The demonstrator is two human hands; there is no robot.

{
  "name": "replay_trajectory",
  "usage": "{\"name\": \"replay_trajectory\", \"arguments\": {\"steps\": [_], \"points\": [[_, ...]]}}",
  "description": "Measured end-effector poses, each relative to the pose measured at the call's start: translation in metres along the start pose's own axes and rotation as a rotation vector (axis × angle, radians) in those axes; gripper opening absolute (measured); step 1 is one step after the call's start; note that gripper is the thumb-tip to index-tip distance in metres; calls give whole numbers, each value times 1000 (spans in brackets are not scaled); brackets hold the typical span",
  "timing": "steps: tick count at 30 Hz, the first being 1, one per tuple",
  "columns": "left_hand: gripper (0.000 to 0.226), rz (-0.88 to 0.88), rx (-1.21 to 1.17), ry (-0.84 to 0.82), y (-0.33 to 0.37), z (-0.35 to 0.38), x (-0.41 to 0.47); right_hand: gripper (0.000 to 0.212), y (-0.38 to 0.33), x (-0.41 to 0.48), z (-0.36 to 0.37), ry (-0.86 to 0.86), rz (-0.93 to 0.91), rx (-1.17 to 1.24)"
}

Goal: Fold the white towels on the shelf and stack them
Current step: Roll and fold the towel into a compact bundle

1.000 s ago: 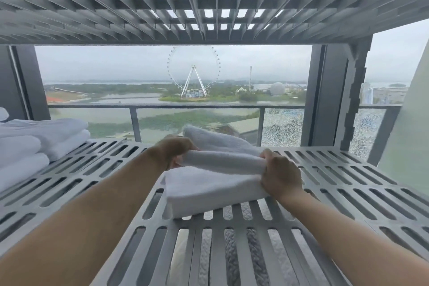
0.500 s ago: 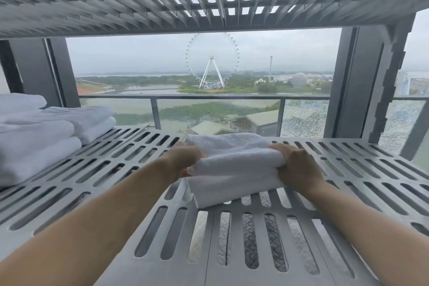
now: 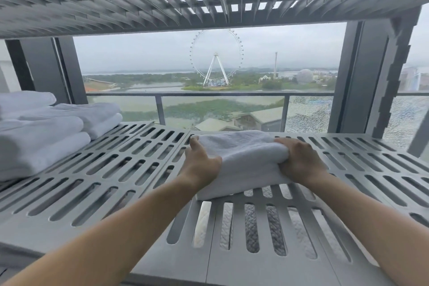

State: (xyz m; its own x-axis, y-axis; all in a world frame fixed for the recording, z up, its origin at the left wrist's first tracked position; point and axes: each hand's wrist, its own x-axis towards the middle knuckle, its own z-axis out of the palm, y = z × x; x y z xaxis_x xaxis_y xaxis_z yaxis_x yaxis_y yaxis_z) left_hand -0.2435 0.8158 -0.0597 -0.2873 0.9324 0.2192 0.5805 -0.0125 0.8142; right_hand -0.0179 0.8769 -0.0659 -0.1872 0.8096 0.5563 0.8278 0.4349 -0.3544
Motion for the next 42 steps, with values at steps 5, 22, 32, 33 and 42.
{"name": "replay_trajectory", "arguments": {"steps": [5, 22, 32, 33, 42], "points": [[62, 176, 118, 76, -7, -2, 15, 34, -15, -7, 6, 158, 124, -50], [40, 727, 648, 6, -19, -10, 11, 51, -17, -32, -4, 154, 18, 44], [37, 827, 678, 56, -16, -18, 0, 63, -11, -35, 0, 10, 39, -246], [37, 826, 667, 43, -15, -18, -2, 63, -9, -35, -1, 6, 46, -232], [64, 810, 638, -154, -14, -23, -2, 58, 0, -35, -14, 30, 22, -13]]}}
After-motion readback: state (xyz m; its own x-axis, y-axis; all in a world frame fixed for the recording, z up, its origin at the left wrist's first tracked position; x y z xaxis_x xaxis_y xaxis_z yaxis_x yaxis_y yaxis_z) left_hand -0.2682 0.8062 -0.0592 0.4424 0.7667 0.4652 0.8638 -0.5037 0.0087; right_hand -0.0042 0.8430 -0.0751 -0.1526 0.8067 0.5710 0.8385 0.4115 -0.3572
